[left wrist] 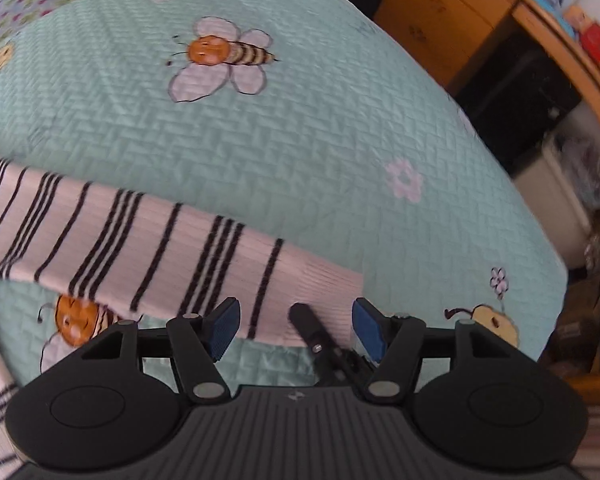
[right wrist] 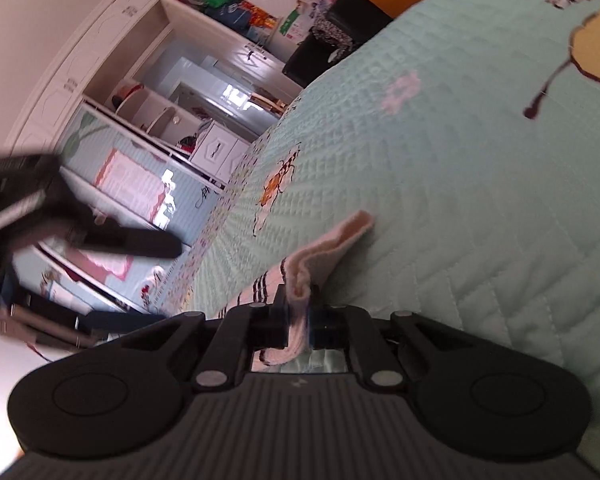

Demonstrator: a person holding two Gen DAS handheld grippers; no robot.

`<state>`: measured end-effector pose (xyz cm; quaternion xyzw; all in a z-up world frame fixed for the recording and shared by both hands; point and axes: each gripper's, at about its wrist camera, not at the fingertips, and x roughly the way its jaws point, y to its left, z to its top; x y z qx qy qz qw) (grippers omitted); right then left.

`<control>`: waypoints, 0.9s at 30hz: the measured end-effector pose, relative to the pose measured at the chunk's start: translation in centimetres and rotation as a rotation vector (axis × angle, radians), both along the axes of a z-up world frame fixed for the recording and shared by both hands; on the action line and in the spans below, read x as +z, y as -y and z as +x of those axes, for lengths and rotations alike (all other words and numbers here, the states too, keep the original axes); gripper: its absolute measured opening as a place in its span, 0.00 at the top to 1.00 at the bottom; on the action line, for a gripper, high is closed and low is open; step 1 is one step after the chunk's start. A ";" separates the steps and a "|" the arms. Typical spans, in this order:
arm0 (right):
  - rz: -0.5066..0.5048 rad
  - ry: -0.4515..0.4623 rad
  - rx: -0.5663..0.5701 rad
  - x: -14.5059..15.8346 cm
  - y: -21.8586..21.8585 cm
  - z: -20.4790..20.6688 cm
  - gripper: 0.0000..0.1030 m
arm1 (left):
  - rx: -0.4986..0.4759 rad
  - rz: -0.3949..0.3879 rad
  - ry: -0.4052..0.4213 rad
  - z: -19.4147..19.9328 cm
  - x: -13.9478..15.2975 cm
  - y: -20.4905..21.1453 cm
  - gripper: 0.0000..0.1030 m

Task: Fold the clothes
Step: 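Move both grippers to the sweater sleeve and grasp its cuff with the right gripper, then grasp the sleeve cuff with the left gripper and lift it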

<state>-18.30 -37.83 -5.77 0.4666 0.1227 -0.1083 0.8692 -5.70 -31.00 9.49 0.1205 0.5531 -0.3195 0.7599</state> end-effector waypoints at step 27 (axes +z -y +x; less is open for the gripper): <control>-0.087 -0.008 0.073 1.4 1.9 -0.4 0.80 | -0.240 0.169 0.186 -0.3 -1.3 4.0 0.96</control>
